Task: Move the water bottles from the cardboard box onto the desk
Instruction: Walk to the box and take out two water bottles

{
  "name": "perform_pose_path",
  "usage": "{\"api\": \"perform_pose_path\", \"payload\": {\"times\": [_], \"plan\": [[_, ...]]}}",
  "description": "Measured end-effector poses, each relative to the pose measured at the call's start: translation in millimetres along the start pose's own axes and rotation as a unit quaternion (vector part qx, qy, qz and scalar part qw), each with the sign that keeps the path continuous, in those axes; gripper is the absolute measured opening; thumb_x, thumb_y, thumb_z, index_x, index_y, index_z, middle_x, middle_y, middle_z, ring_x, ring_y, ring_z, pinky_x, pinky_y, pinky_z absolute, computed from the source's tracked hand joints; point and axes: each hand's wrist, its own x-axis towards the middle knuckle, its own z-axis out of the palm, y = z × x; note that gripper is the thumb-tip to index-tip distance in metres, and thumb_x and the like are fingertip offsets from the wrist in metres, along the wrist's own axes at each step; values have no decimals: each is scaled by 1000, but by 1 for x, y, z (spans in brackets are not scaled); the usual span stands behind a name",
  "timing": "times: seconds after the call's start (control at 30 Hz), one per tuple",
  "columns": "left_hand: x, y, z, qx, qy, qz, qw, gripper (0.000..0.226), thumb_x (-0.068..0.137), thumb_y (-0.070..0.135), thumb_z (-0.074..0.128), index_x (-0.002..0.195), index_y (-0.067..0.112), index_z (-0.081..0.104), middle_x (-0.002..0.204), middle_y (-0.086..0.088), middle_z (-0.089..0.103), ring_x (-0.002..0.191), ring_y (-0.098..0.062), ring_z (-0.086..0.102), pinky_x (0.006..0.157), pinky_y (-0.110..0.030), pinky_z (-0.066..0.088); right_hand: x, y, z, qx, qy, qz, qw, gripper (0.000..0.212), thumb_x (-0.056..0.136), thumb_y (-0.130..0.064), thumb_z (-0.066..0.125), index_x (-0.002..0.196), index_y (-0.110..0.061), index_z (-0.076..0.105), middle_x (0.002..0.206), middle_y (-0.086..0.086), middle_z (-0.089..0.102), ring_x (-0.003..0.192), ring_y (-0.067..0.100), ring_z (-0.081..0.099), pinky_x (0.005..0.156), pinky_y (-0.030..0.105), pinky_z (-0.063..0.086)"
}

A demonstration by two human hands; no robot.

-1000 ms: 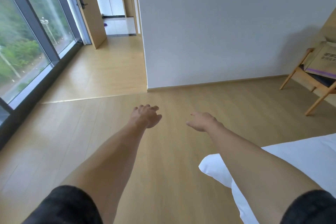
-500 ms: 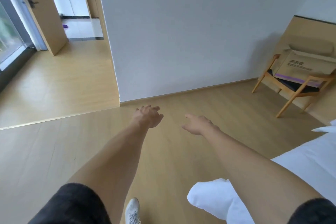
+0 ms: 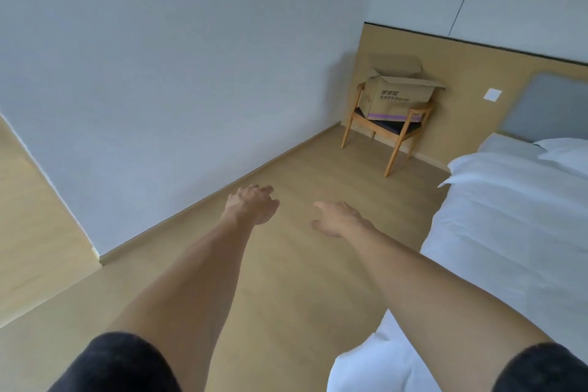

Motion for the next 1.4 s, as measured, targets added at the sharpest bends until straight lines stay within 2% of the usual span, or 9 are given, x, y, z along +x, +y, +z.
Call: {"api": "perform_pose_path", "payload": {"times": [0.13,0.47,0.67,0.87,1.17,1.4], "plan": [[43,23,-5,22,-22,56,998,54,103,47,36,155,35,31,153,0,42,141,-25,39,112,-39,36,18,16,-7,10,7,58,998,55,97,-51,49,147,-29,43,146,10,52,134,31,50,105,37,42],[142,107,-7,71,-35,172,982,58,100,53,42,155,34,32,150,-3,44,137,-28,41,110,-42,35,84,93,-36,61,22,160,985,58,99,-51,48,153,-30,36,150,8,48,139,31,43,112,42,38],[238,157,-27,93,-35,187,977,59,99,53,44,153,33,34,152,-1,43,138,-28,39,109,-43,33,172,143,-66,55,32,161,985,65,100,-55,44,158,-32,24,153,11,43,142,33,37,115,47,31],[329,223,-45,95,-57,184,977,62,98,56,45,154,33,32,157,0,38,143,-28,35,114,-45,31,247,205,-114,45,24,161,986,70,99,-60,43,159,-35,19,159,11,36,146,32,31,118,49,27],[436,317,-42,108,-74,224,966,65,98,56,45,156,34,29,160,-1,36,145,-29,33,115,-47,30,327,308,-147,71,35,192,978,72,97,-61,44,159,-36,18,162,7,33,148,32,29,117,51,26],[524,396,-27,122,-84,282,948,63,97,58,47,153,33,34,156,-3,41,143,-32,36,114,-53,32,388,383,-163,91,35,248,964,75,92,-66,45,158,-42,18,160,5,35,146,34,32,116,51,29]]}}
